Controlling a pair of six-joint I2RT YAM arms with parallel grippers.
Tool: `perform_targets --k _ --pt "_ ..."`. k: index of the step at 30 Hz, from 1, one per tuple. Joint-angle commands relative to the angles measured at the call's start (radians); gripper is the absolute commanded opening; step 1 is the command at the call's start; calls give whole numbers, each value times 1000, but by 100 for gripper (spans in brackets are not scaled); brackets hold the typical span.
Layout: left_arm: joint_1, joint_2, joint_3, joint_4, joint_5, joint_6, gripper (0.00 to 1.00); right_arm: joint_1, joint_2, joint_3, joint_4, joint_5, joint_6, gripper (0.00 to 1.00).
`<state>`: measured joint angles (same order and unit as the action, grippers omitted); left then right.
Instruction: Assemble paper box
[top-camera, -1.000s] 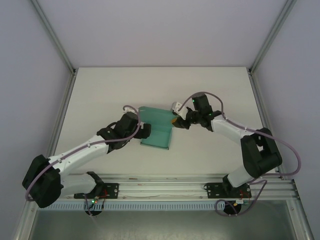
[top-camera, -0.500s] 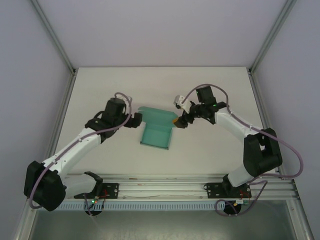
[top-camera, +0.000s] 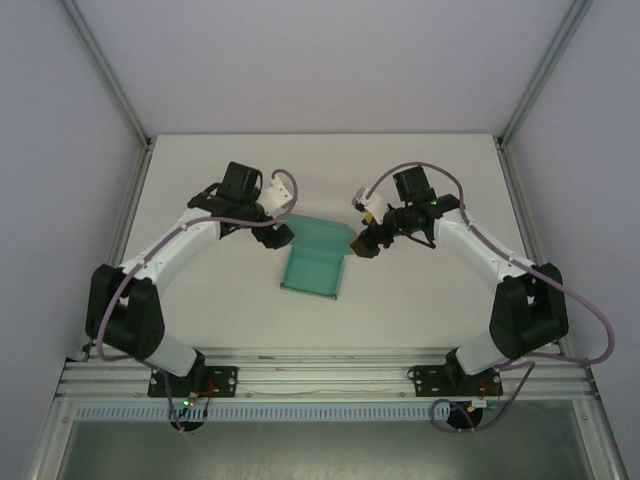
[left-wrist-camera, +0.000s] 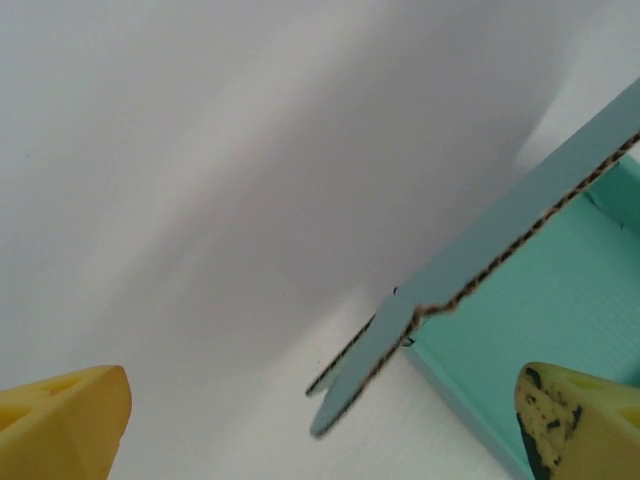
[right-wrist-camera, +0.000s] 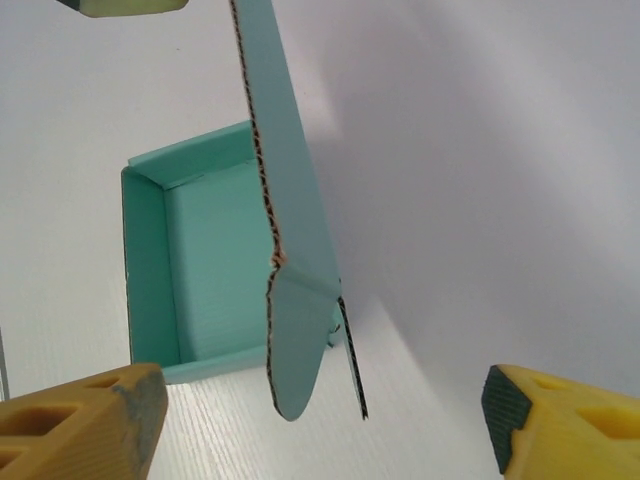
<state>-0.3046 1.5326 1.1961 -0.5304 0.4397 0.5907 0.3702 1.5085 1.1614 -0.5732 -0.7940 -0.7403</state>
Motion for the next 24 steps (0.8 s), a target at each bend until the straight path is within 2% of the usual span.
perform_targets --k 1,5,7,10,14,17,20,22,24 --pt "9 39 79 -113 85 192 87 9 35 63 -74 26 6 77" --pt "10 86 111 -138 98 239 68 24 67 79 -84 12 -28 74" --pt "10 112 131 -162 122 252 59 28 84 84 -72 9 -25 66" --pt "10 150 164 -194 127 249 51 32 113 113 -82 10 -21 54" --pt "10 183 199 -235 126 253 40 36 151 146 -129 7 -51 48" --pt "10 187 198 -243 131 256 28 38 172 155 -141 19 -56 26" --pt "10 180 196 -242 126 239 6 37 174 156 -145 12 -56 16" --pt "10 166 182 -238 116 239 0 38 170 153 -139 18 -57 10" --pt "9 151 169 -217 104 218 0 42 165 152 -126 35 -44 6"
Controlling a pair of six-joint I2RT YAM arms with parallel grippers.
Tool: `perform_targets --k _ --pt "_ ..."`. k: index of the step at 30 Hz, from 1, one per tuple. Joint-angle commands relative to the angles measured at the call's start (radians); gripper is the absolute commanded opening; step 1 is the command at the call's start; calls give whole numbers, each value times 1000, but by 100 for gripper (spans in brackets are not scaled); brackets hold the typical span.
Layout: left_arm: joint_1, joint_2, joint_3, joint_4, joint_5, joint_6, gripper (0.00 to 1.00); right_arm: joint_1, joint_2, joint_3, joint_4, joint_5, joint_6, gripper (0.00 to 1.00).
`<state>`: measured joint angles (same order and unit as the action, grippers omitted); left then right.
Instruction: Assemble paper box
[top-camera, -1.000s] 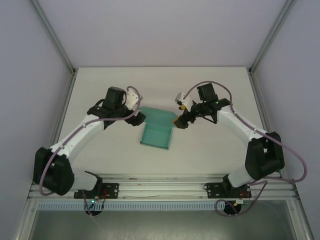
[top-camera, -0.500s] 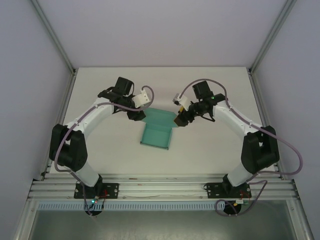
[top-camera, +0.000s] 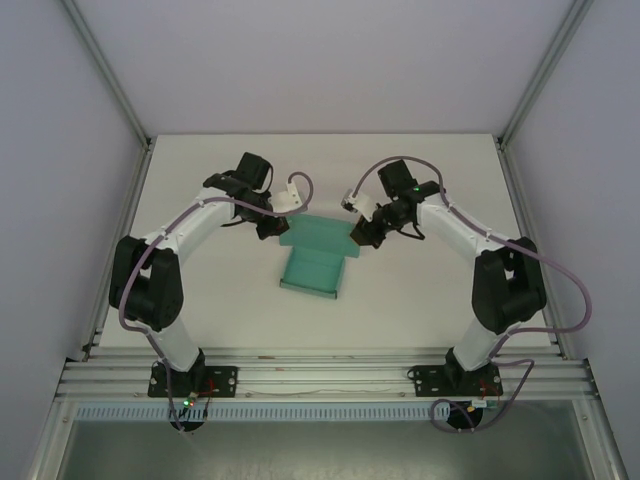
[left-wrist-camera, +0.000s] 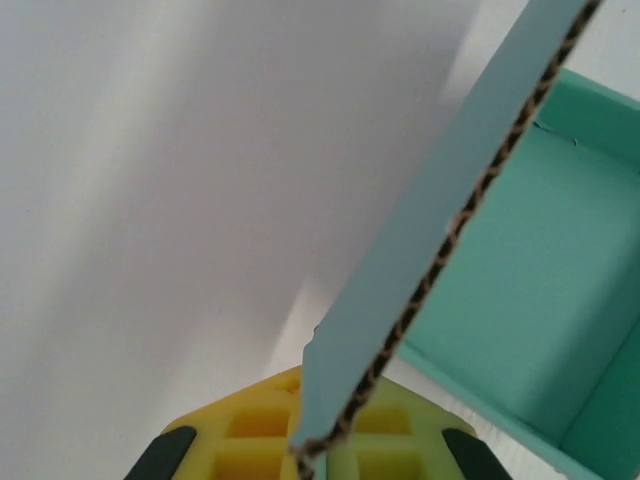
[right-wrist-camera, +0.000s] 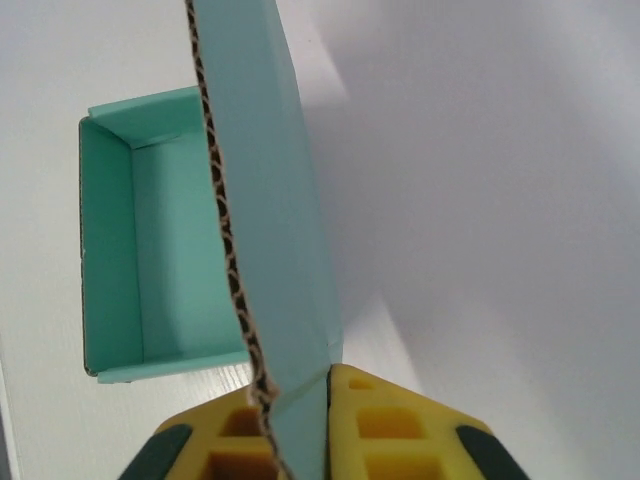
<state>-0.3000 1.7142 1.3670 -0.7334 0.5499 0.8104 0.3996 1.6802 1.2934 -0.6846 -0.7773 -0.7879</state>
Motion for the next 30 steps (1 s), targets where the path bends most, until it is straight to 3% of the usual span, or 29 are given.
perform_targets --k 1,6,9,12,17,23,30 --pt "4 -39 -10 6 -15 -21 0 16 -11 17 4 34 23 5" --pt "4 -68 -14 110 -75 -187 0 56 -63 -17 176 204 196 0" --pt "2 -79 -28 209 -134 -346 0 109 -99 -35 291 371 339 0" --pt "-2 -71 -40 300 -225 -536 0 152 -110 -50 432 575 596 0" --pt "-20 -34 -45 354 -239 -817 0 165 -65 -54 513 780 938 0" --pt "-86 6 -49 422 -319 -1003 0 203 18 -10 544 861 1064 0" --pt "-97 79 7 459 -292 -1162 0 231 74 3 565 885 1114 0"
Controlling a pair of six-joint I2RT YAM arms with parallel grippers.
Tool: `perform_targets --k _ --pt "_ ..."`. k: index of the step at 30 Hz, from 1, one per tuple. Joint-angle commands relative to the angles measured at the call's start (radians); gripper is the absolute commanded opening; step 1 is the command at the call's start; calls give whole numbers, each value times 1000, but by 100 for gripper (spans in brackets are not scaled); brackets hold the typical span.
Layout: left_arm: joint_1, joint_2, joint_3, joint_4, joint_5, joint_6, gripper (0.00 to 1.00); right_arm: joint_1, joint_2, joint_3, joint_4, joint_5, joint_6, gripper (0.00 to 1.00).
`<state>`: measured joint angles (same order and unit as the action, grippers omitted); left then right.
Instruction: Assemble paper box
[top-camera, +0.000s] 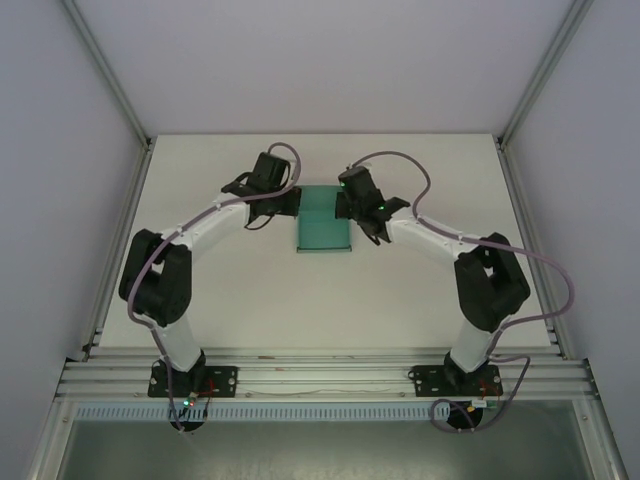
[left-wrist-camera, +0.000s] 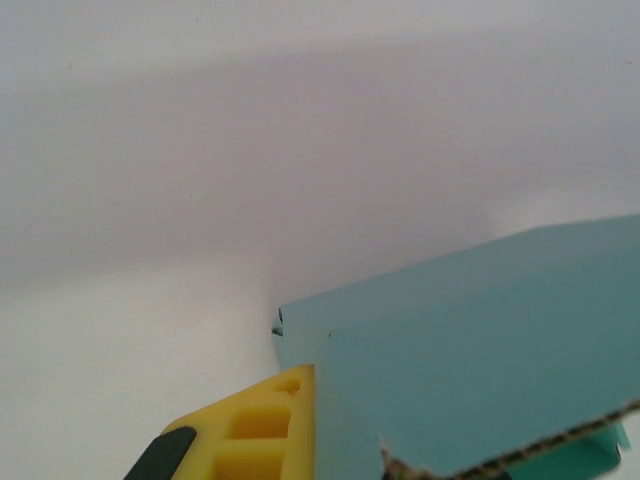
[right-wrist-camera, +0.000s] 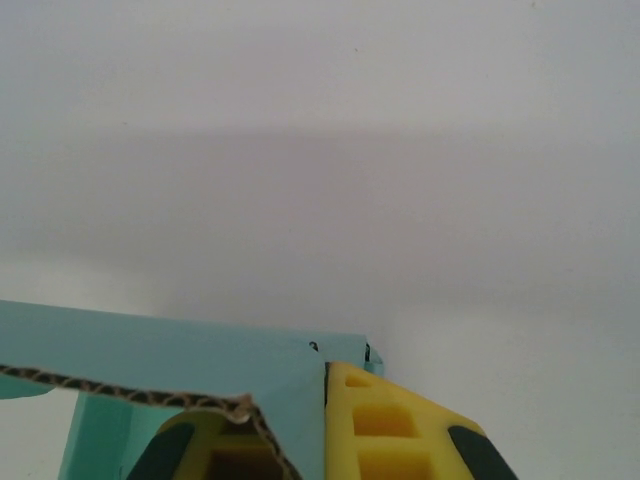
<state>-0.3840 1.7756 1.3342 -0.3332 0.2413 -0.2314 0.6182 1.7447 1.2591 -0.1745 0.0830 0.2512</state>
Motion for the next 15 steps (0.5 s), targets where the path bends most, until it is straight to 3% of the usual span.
perform_targets --k 1,7,15 --pt "-16 26 47 62 21 -141 0 15 13 35 60 24 84 0" --pt "-52 62 85 20 -62 -183 0 36 30 22 90 50 138 0" --pt "-67 48 42 102 37 -259 0 76 53 35 95 113 141 0"
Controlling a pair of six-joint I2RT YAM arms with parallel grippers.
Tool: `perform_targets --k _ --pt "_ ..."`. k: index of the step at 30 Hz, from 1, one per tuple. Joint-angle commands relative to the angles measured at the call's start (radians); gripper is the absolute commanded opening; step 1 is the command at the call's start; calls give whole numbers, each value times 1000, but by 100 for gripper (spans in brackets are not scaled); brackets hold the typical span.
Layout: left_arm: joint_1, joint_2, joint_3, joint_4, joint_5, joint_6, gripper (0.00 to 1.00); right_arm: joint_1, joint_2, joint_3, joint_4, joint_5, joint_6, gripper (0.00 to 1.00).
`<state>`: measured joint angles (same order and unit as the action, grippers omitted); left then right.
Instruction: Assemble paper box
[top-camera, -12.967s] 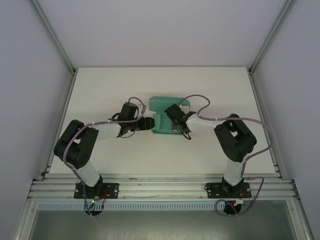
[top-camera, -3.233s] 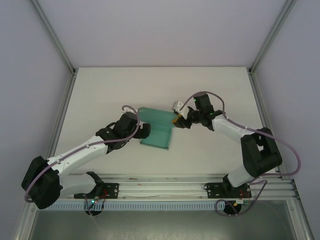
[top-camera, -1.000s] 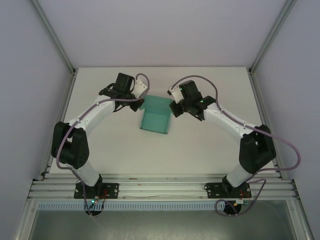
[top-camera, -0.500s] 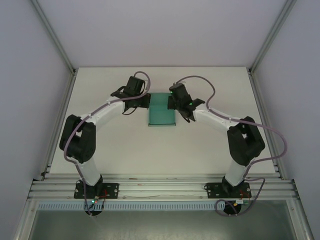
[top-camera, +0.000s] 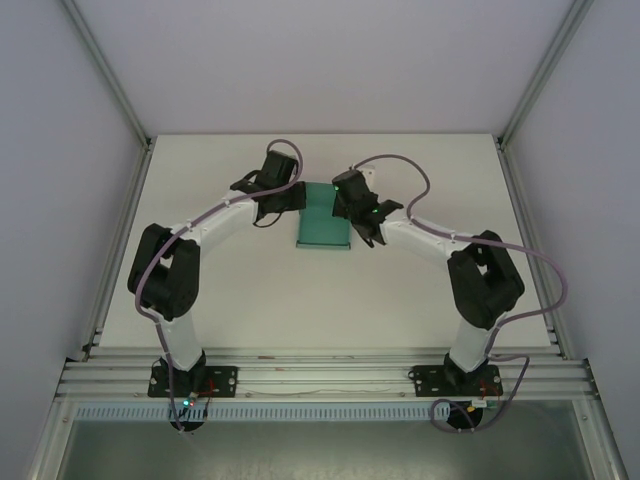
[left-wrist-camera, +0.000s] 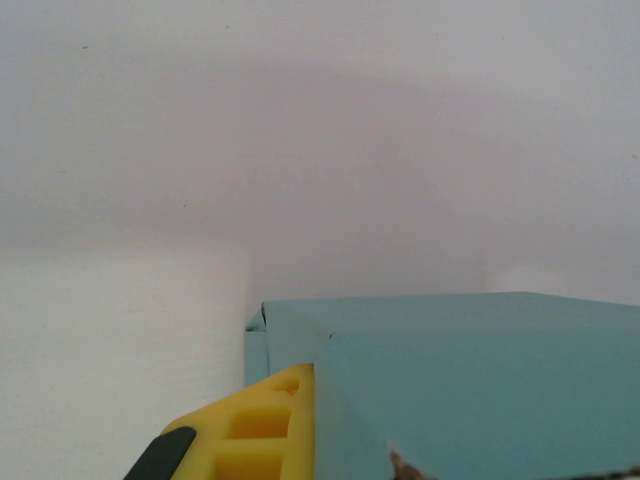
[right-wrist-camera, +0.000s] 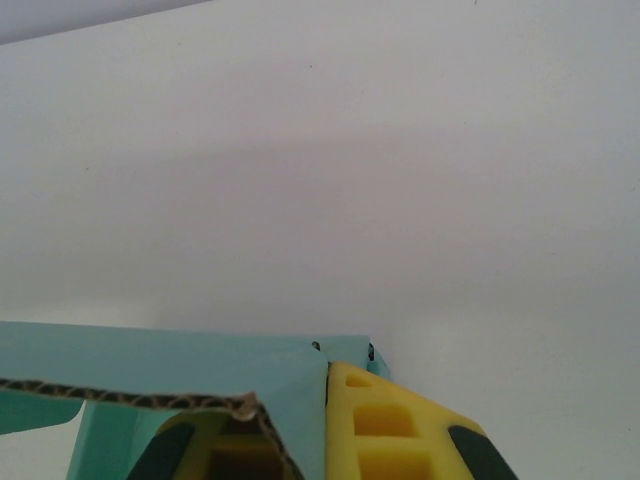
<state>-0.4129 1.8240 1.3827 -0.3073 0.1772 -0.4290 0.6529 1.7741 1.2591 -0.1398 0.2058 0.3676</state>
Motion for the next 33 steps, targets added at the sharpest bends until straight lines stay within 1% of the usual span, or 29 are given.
perform_targets --k 1,5,8,10,12,15,17,21,23,27,30,33 --pt "-38 0 -11 87 116 -74 0 44 27 33 61 -1 27 0" --pt "-42 -5 -25 117 130 -118 0 49 26 10 79 11 56 0" --pt "-60 -14 -55 128 78 -117 0 59 22 -10 98 24 59 0" --pt "-80 -24 -105 176 61 -101 0 71 19 -22 108 59 52 0" --pt "-90 -32 -165 248 105 -88 0 80 19 -38 115 73 53 0" --pt "-95 -46 -231 286 114 -86 0 95 5 -81 149 100 50 0" --pt "-101 -67 -278 308 110 -50 0 103 -11 -114 172 116 40 0" --pt "-122 -136 -408 329 5 30 0 105 -59 -214 222 118 -8 0" --pt "-124 -151 -458 367 18 37 0 107 -79 -264 265 105 -12 0" --pt "-141 -147 -505 433 44 12 0 124 -87 -341 366 82 -10 0" --pt "-145 -134 -492 447 79 -31 0 140 -73 -350 382 104 -3 0" --pt "-147 -142 -457 428 100 -100 0 146 -68 -328 354 122 18 0"
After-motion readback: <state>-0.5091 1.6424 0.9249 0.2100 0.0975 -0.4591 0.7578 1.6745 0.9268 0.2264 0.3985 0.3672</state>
